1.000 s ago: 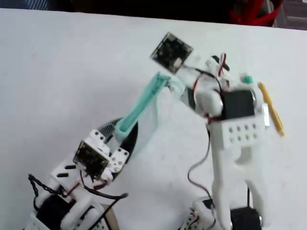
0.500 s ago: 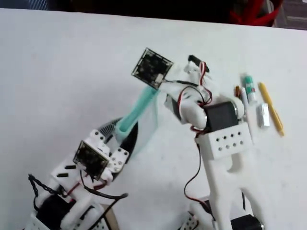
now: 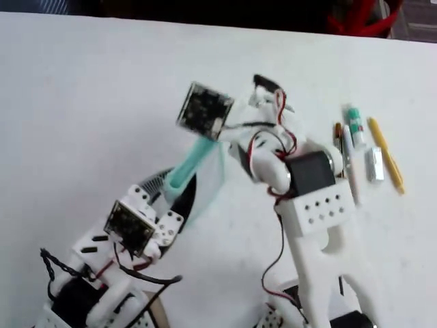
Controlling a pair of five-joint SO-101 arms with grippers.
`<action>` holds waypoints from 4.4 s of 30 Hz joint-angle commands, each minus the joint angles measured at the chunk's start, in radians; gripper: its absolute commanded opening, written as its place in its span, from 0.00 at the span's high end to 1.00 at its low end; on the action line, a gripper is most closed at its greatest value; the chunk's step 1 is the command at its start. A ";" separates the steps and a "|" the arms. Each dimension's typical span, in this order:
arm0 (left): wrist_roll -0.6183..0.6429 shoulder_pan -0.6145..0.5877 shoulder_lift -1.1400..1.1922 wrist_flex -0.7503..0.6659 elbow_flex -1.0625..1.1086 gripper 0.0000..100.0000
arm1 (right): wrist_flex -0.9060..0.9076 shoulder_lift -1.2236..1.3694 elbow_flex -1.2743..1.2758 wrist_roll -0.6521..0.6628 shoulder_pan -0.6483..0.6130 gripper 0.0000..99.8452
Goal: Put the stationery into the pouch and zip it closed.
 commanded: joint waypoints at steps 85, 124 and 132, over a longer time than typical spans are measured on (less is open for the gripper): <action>0.103 -0.104 -0.002 -0.040 0.081 0.74 | -0.107 -0.047 -0.009 -0.497 0.147 0.98; 0.094 -0.105 -0.002 -0.166 0.210 0.76 | -0.131 0.677 -0.284 -0.540 0.018 0.67; 0.094 -0.105 -0.002 -0.164 0.210 0.77 | -0.082 0.780 -0.313 -0.542 -0.054 0.78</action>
